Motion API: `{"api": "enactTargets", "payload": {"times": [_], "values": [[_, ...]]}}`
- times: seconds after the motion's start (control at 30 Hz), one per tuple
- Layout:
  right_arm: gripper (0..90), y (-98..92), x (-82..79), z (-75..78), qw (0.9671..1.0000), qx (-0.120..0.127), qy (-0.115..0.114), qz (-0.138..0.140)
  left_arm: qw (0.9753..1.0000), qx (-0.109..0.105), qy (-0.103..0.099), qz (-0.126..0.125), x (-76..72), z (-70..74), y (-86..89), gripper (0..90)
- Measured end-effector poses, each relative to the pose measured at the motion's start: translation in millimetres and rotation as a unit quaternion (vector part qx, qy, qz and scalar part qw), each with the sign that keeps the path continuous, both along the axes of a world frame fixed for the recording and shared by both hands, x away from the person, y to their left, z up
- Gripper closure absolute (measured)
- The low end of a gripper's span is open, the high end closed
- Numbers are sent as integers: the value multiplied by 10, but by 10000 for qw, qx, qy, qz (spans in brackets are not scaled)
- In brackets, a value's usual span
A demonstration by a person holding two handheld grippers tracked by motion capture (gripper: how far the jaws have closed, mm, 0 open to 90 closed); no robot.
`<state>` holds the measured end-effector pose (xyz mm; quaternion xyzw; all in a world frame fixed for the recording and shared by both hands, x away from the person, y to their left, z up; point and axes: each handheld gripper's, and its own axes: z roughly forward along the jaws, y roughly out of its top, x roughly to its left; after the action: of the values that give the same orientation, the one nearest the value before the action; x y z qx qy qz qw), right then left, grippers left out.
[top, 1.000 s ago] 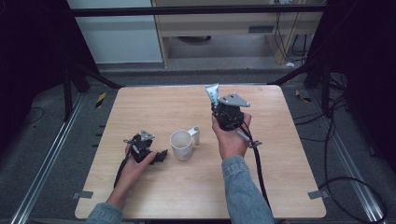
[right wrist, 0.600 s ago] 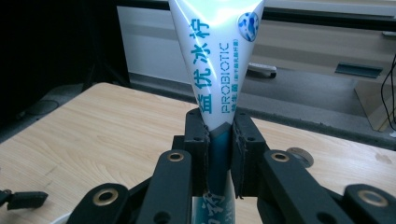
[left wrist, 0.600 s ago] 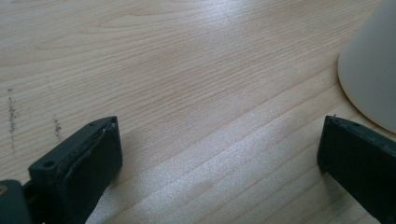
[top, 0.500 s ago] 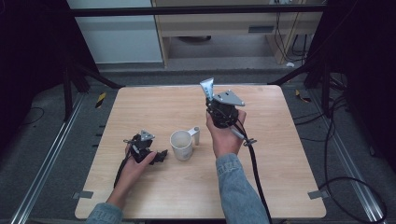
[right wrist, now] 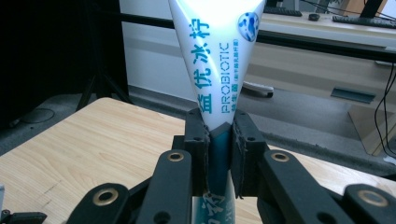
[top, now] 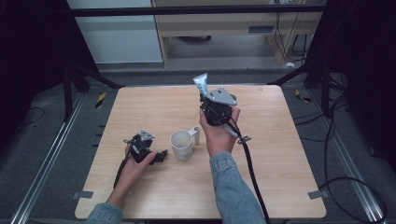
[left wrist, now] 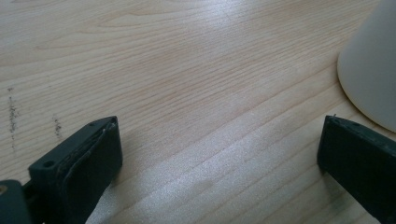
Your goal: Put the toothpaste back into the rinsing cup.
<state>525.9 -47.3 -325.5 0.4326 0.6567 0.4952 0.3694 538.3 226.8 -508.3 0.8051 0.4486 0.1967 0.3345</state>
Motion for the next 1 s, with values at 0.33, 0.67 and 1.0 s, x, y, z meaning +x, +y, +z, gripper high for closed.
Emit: {"api": "enactTargets", "payload": {"times": [0.33,0.67,1.0], "values": [[788,150,1,61,9995,84,-232,193,10000,10,9,-5,-1,2,0,0],[788,231,9,70,9992,176,-264,253,10000,9,8,0,-1,1,0,0],[787,284,-20,98,9987,213,-389,263,10000,9,10,-1,-1,2,0,0]]}}
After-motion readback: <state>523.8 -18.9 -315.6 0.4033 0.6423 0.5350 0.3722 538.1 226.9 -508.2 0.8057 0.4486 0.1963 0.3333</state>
